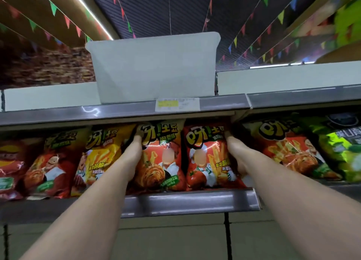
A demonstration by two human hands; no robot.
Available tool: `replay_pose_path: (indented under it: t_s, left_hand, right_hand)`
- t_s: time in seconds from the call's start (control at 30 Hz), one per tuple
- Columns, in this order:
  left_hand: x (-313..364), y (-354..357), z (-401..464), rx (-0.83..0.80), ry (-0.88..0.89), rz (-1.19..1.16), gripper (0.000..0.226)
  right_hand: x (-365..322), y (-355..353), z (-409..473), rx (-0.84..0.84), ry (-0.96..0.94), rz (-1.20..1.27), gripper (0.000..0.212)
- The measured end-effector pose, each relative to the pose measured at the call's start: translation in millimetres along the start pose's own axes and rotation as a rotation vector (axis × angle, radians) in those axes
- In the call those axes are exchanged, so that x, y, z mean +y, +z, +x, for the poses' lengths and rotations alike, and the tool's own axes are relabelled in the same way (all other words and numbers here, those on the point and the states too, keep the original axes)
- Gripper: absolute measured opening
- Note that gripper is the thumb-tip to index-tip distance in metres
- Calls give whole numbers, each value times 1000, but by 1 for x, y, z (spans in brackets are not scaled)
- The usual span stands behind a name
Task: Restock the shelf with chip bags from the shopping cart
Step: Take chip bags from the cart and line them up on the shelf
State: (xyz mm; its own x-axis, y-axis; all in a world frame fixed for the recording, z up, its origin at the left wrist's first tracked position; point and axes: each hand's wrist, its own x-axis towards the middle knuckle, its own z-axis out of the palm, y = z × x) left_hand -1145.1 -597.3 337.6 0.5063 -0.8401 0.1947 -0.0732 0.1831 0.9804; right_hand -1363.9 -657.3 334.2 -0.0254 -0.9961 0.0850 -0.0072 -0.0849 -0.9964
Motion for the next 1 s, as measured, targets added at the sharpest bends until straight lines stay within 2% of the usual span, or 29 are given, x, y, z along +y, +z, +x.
replay_pose_path:
  t_s: [0.1,0.3,0.4,0.57,0.63,0.7,0.77,0.83,1.0]
  left_hand:
    - [0,-5,9,30,-24,-25,59]
    - [-10,10,6,-38,-61,-34,68]
    - [-6,4,6,40,-45,0,64]
    - [4,-12,-5,248,294,372,48]
    - [8,-23,-13,339,471,426,36]
    - [10,-40,-15,434,557,425,32]
    - [7,-63,-8,531,535,434,37]
    - [4,-85,3,552,449,489,47]
    - [-29,-96,17,362,233,570,67]
  right_hand:
    - [2,-10,10,7,29,51,69]
    - [12,16,17,22,27,53,65]
    - [12,10,20,39,2,16,62]
    - [13,3,24,78,-45,2,67]
    - [9,7,15,96,-79,-37,61]
    - [5,12,13,145,-111,-80,57]
    - [1,16,12,195,-137,-145,58]
    - [-1,21,11,215,-150,-170,61]
    - [4,27,10,219,-127,-236,65]
